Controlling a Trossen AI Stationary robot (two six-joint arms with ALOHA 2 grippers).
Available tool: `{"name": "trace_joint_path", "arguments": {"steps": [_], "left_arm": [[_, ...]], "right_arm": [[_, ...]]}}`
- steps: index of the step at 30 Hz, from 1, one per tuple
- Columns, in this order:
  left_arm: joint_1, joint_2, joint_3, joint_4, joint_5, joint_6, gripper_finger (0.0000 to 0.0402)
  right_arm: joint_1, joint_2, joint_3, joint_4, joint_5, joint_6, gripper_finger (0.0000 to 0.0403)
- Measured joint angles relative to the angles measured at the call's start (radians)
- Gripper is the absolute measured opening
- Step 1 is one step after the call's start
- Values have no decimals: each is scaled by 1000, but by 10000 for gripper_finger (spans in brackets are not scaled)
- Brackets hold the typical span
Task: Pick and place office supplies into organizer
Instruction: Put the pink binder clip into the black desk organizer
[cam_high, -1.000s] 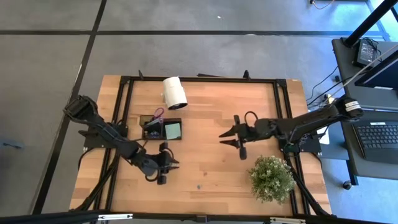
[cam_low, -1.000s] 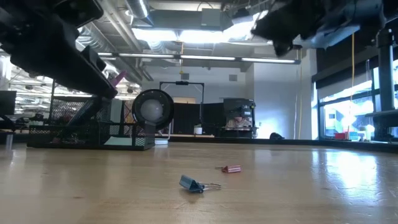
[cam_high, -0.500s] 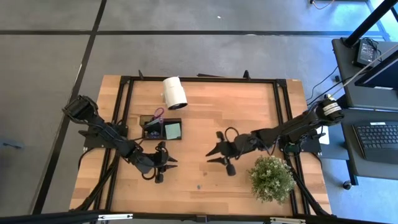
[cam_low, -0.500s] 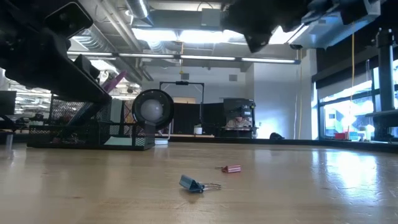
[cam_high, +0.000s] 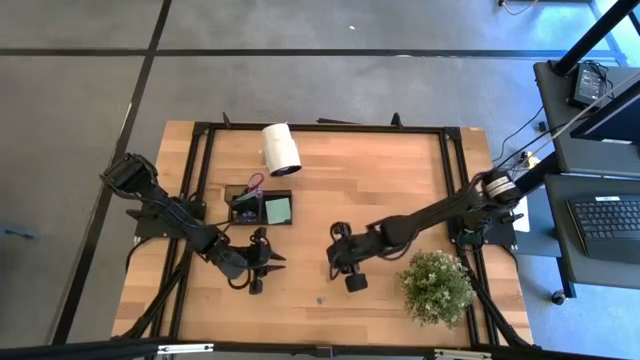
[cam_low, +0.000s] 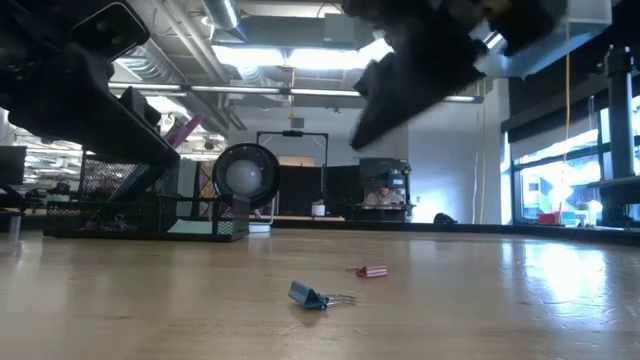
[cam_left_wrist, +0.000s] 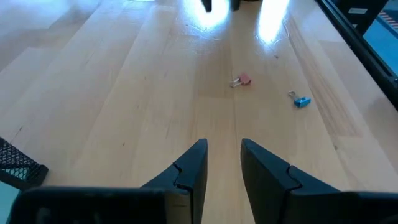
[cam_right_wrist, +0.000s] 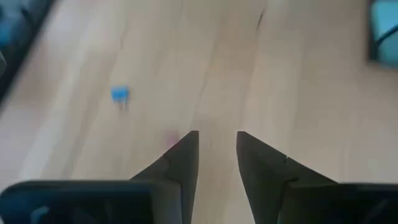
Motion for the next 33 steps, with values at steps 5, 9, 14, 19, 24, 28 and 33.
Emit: {"name": "trace_joint_path", "arguments": {"steps": [5, 9, 14, 19, 24, 28, 33], "left_arm": [[0, 0, 0, -6, 7, -1, 90], [0, 0, 0, -7, 7, -3, 90], [0, 0, 0, -15, 7, -13, 90], [0, 0, 0, -15, 8, -26, 90], [0, 0, 0, -14, 8, -28, 90], [0, 0, 0, -15, 8, -28, 90], [0, 0, 0, -14, 8, -28, 90]], "right_arm": [[23, 74, 98, -214, -2, -127, 113], [38, 102, 164, -295, -3, -155, 113], [36, 113, 207, -350, -4, 99, 113], [34, 115, 207, -334, -19, 473, 113], [31, 115, 207, -329, -94, 703, 113], [31, 115, 207, -339, -98, 765, 113], [25, 115, 207, -340, -78, 795, 113]]}}
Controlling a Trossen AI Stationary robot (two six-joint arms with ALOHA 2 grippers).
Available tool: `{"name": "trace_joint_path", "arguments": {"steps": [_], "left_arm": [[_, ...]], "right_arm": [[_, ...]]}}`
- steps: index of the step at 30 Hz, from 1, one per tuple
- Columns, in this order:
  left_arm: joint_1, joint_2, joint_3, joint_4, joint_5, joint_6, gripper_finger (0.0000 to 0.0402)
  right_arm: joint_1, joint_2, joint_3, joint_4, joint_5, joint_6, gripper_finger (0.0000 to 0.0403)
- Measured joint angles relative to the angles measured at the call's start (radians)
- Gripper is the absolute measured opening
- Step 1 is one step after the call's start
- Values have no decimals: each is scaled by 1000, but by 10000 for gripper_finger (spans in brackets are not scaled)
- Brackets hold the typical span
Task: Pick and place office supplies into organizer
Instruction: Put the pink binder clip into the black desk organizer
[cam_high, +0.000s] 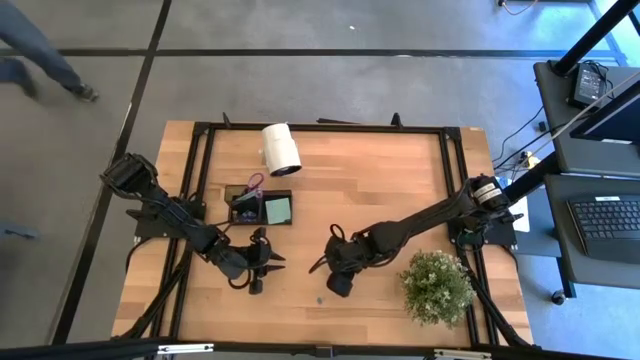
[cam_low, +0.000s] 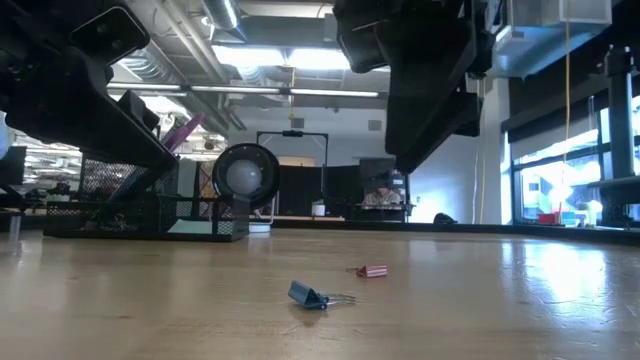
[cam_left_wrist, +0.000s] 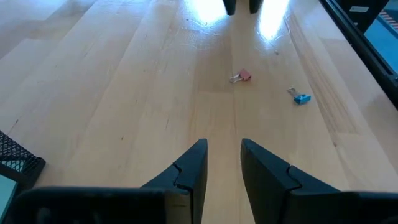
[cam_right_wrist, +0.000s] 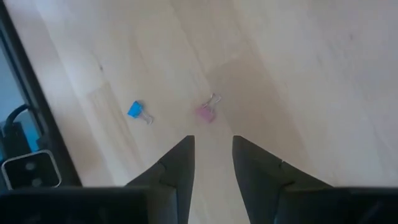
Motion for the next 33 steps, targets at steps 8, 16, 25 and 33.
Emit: {"name": "trace_joint_path", "arguments": {"steps": [8, 16, 25, 33], "left_arm": [[0, 0, 0, 0, 0, 2, 90], [1, 0, 0, 0, 0, 63, 90], [2, 0, 0, -7, 0, 66, 90], [2, 0, 1, -11, 0, 87, 90]], "right_arm": [[6, 51, 16, -4, -3, 43, 101], [24, 204, 237, -188, -13, 43, 51], [24, 293, 367, -211, -27, -11, 38], [23, 296, 370, -214, -29, 17, 94]]}}
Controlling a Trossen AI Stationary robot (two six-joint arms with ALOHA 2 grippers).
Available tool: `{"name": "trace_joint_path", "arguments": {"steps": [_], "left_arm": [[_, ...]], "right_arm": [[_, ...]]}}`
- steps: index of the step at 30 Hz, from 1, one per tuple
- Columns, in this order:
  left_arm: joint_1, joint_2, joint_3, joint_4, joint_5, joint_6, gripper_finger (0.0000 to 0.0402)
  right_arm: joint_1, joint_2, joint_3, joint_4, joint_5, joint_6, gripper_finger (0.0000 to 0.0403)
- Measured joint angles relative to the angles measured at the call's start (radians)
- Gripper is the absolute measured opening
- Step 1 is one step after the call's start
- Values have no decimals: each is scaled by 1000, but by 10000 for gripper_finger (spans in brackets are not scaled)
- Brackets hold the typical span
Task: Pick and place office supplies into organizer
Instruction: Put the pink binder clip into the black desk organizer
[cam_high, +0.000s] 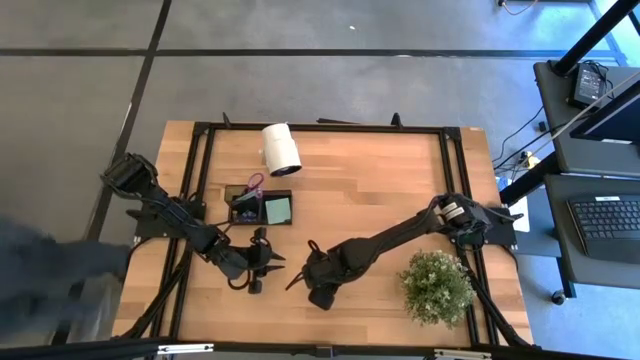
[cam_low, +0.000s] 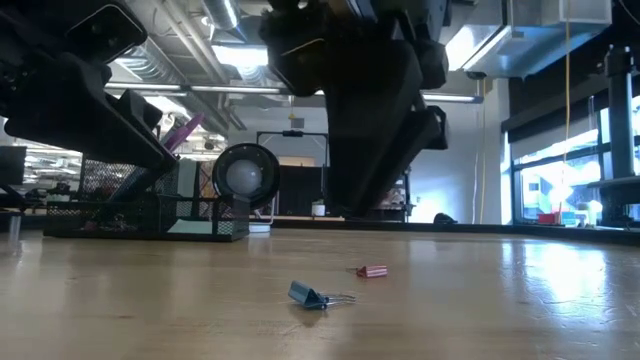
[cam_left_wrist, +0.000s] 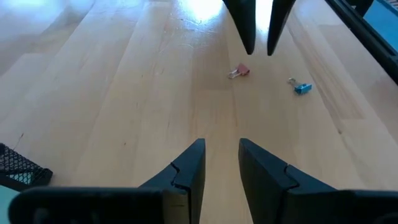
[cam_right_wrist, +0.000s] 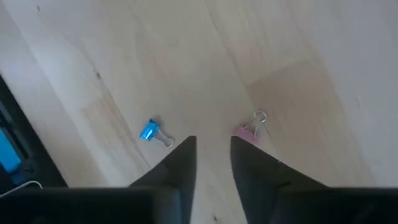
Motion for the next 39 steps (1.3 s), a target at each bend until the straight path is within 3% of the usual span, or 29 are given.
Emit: {"name": "trace_joint_path", "arguments": {"steps": [5, 9, 28, 39], "left_arm": [[0, 0, 0, -2, 0, 2, 90], [0, 0, 0, -4, 0, 2, 90], [0, 0, 0, -4, 0, 73, 90], [0, 0, 0, -4, 0, 73, 90]], "right_arm": [[1, 0, 0, 2, 0, 35, 142], [10, 0, 0, 2, 1, -26, 159], [17, 9, -2, -70, 89, 170, 163], [17, 38, -2, -60, 97, 175, 163]]}}
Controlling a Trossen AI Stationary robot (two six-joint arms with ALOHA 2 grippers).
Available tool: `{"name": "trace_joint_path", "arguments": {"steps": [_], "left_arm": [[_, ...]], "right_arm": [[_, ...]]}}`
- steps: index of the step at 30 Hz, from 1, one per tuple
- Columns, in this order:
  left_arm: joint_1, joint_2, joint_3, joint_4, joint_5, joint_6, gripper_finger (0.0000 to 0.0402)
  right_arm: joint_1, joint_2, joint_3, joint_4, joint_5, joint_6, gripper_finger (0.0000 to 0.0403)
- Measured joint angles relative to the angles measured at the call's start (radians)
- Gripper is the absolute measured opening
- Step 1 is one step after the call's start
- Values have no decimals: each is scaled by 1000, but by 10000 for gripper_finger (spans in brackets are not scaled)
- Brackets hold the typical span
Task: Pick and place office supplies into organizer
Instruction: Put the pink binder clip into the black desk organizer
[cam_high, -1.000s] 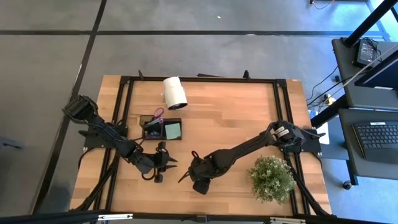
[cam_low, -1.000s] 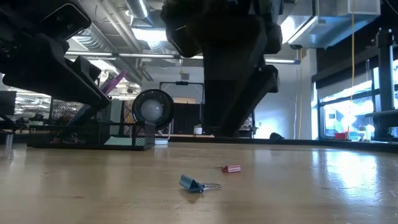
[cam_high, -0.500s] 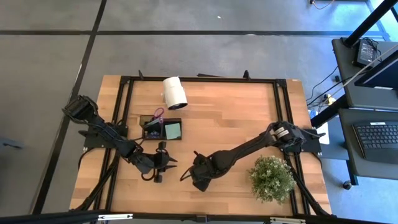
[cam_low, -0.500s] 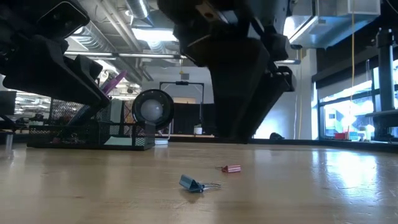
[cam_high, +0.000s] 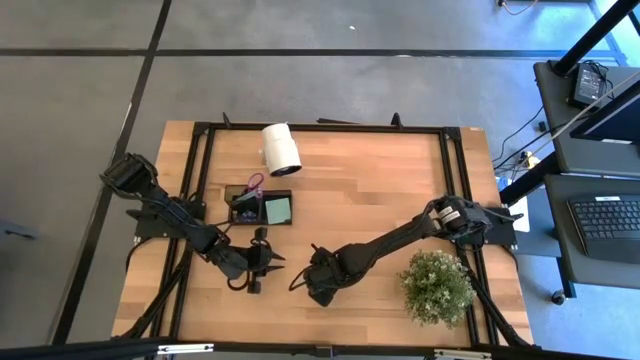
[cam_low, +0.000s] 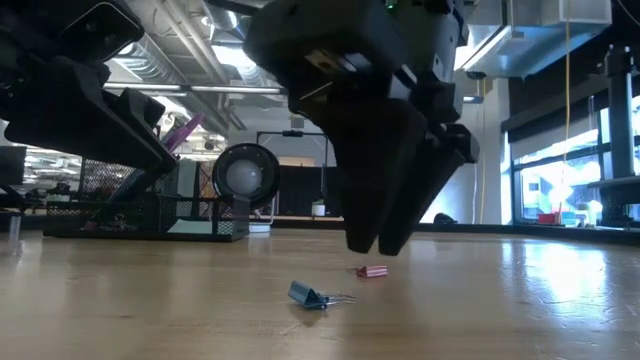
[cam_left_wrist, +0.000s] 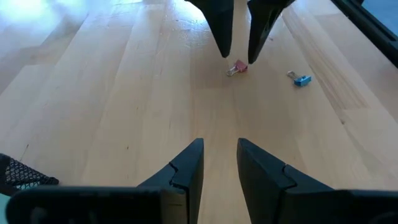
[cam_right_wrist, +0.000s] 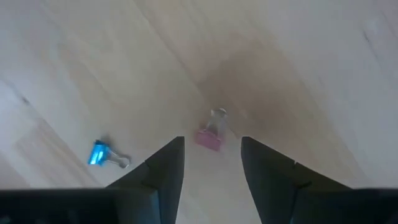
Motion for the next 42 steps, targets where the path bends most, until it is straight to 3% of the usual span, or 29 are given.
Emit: {"name": "trace_joint_path", "arguments": {"steps": [23, 42], "left_arm": [[0, 0, 0, -15, 0, 0, 90], [0, 0, 0, -16, 0, 0, 90]], "right_arm": [[1, 49, 11, 15, -70, 60, 163], [22, 49, 8, 14, -68, 55, 163]]}}
